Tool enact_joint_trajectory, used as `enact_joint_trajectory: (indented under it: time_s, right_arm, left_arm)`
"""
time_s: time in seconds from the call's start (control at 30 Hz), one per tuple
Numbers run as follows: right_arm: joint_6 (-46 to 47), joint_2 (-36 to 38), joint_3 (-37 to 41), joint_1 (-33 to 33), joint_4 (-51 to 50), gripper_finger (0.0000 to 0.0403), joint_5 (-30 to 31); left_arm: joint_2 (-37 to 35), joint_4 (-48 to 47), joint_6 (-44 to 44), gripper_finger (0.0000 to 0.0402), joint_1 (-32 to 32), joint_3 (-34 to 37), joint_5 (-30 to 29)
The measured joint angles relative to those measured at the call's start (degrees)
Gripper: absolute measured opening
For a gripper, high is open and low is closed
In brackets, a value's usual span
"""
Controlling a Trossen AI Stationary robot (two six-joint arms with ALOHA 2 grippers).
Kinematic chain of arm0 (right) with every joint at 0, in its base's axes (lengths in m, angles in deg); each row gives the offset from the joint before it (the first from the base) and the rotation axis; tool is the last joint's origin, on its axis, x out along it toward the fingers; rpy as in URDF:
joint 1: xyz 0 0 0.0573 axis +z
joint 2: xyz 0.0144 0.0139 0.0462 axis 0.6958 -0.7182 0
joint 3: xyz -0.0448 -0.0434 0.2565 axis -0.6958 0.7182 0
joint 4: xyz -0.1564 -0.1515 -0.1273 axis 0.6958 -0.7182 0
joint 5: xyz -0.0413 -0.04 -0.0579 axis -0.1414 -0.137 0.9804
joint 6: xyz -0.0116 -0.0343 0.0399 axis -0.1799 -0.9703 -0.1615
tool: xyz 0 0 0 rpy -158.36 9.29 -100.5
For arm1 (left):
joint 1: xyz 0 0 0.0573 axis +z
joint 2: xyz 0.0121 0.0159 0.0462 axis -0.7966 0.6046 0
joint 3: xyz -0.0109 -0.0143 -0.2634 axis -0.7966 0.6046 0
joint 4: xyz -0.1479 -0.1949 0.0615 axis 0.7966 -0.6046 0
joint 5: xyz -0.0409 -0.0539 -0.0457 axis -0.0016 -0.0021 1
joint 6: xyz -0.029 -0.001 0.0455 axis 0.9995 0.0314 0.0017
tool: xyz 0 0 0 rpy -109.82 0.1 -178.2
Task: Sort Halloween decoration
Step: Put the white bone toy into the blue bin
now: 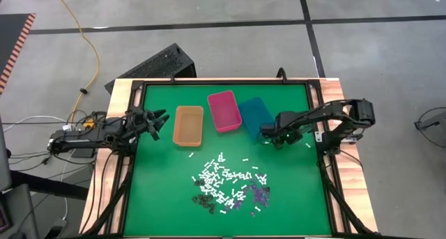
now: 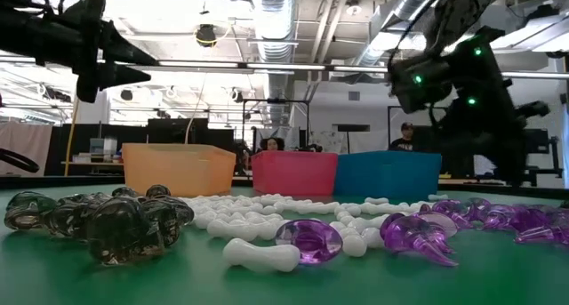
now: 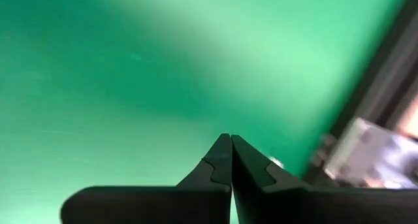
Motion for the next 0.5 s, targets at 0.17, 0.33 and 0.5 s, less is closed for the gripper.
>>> enact_joint_trajectory:
  time_s: [0.17,0.33,0.5]
  right_arm:
    - [-2.11,3.98,-0.02,0.66,5.56,0.0025,0.50]
    - [-0.38,8.51,-0.02,1.75,6.32,0.0026,0.61]
    - [2.52,8.48,0.00,0.46,-6.49,0.0020,-1.14]
  left_arm:
    - [-0.01,0.27,6.25,0.0177,0.00,0.00,0.94]
    - [-0.02,-1.67,6.39,0.0177,0.00,0.00,0.95]
    - [-0.02,-2.75,1.50,0.0177,0.02,0.00,-0.95]
